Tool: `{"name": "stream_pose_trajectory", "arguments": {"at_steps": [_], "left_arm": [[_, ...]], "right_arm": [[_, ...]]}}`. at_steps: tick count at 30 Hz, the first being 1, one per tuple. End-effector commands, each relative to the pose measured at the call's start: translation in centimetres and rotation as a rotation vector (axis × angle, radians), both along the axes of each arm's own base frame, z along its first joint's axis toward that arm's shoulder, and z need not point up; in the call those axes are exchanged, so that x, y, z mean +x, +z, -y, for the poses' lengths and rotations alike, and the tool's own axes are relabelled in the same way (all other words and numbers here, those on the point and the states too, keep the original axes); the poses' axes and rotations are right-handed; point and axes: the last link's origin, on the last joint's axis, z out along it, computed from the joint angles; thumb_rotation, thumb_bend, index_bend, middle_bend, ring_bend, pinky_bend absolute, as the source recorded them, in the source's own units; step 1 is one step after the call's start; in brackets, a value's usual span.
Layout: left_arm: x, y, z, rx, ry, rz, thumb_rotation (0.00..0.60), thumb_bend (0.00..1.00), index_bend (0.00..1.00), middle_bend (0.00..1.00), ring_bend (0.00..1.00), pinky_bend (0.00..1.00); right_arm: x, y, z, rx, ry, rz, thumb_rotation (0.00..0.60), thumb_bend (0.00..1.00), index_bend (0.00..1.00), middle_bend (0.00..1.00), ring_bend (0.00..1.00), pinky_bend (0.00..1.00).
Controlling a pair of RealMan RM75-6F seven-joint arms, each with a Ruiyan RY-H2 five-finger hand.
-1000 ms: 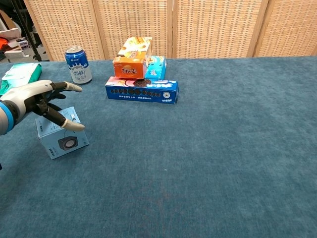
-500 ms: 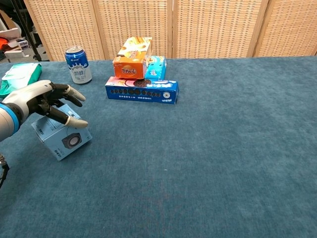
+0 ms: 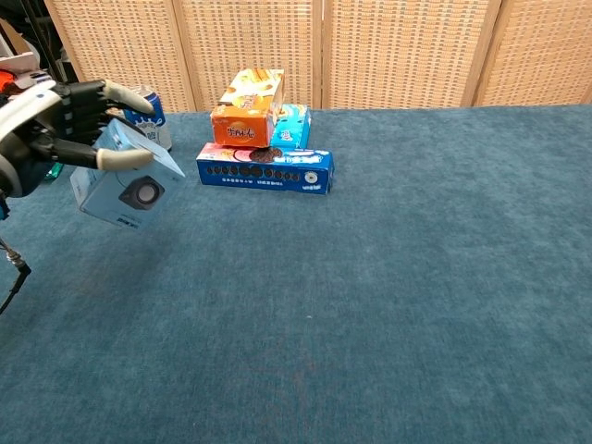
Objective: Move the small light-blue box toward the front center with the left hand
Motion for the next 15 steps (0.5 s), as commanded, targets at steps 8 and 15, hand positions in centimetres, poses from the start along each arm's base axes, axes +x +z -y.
{"name": "stream_pose_trajectory", "arguments": {"at_steps": [8, 15], "left_arm": [[-3.3, -2.1, 0.5, -0.036, -0.069, 0.27, 0.6, 0.0, 0.44, 0.37, 0.38, 0.5], [-4.0, -2.9, 0.5, -0.051, -0.036, 0.263, 0.6, 0.0, 0.44, 0.37, 0.38, 0.5]], "right_arm": [[0.0, -0.2, 0.0, 0.002, -0.002, -0.012, 0.6, 0.0, 0.0, 0.0, 0.0, 0.0], [0.0, -0.3, 0.1, 0.0, -0.004, -0.013, 0.6, 0.0, 0.0, 0.0, 0.0, 0.0]]}}
